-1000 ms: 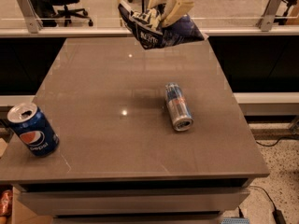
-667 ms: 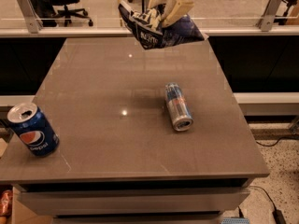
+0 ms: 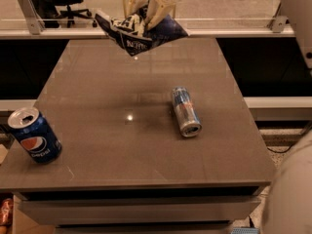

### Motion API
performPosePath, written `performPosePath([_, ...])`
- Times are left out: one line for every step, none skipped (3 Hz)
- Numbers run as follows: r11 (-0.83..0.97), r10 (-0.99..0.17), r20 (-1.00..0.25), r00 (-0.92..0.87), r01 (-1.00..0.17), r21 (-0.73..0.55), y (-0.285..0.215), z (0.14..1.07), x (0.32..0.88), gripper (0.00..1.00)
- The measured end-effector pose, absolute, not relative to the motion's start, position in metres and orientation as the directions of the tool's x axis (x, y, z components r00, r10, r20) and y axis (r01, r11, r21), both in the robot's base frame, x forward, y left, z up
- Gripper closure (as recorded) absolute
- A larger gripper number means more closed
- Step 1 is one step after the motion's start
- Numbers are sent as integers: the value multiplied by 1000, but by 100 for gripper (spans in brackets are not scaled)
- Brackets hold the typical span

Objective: Move blue chip bag near pepsi can

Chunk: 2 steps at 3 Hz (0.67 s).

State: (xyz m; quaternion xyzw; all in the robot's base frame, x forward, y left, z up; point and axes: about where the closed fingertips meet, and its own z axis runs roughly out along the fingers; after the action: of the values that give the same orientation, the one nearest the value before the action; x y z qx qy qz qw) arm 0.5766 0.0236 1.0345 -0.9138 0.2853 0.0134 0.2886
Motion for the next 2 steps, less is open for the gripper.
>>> performPosePath([-760,-375,-154,914,-399,-513,55,1027,571,100])
performPosePath([-819,-250,-121,961,-277,-503,80,1014,560,100])
